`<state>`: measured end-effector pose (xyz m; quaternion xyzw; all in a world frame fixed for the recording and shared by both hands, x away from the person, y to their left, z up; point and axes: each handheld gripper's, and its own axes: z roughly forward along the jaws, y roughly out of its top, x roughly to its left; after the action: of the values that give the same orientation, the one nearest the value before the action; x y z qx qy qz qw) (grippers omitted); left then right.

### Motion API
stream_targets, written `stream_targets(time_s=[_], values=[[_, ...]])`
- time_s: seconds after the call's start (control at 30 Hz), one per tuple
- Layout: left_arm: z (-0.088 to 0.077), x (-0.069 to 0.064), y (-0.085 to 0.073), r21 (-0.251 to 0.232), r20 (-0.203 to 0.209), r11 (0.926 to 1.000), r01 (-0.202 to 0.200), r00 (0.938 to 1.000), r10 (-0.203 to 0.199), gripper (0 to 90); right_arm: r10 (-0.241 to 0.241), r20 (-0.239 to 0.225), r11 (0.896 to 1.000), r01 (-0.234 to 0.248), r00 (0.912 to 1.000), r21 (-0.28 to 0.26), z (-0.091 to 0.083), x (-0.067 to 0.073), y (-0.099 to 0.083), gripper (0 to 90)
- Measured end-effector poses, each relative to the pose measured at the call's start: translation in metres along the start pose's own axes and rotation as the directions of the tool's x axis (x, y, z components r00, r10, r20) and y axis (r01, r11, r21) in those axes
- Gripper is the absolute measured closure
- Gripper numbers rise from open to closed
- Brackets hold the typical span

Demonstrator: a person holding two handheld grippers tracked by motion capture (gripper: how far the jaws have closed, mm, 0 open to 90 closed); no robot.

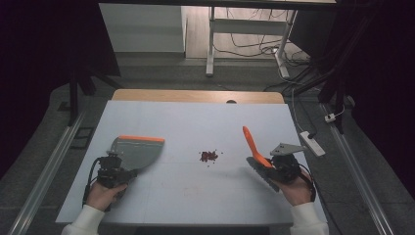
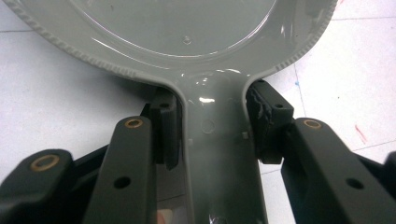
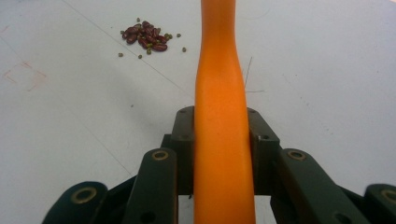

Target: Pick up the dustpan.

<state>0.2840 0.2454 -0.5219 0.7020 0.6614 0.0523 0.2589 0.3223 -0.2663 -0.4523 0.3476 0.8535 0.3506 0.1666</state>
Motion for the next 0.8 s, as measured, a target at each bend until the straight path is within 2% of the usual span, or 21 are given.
stream_targets(time_s=[0.2, 0.37, 0.5, 0.8], values=[[-0.0004, 0.0020, -0.0011, -0.007, 0.002, 1.0000, 0.002, 1.0000, -0.002, 60.5, -0.004, -0.001, 1.000, 0.004, 1.0000, 0.008, 0.0023, 0.0005, -0.0006, 69.7], [-0.0021, 0.0054, -0.0023, -0.020, 0.023, 0.9997, 0.009, 0.9997, -0.009, 61.3, 0.000, 0.000, 1.000, 0.000, 1.0000, 0.004, 0.0018, 0.0006, -0.0004, 69.7], [-0.0031, 0.0073, -0.0029, -0.020, 0.024, 0.9998, -0.002, 0.9997, 0.002, 61.4, -0.001, 0.004, 1.000, 0.001, 1.0000, 0.005, 0.0018, -0.0009, -0.0007, 69.7], [-0.0068, 0.0099, -0.0028, -0.053, 0.027, 0.9985, -0.016, 0.9995, 0.018, 61.4, 0.000, 0.003, 1.000, 0.000, 1.0000, -0.001, 0.0014, 0.0001, 0.0002, 69.8]])
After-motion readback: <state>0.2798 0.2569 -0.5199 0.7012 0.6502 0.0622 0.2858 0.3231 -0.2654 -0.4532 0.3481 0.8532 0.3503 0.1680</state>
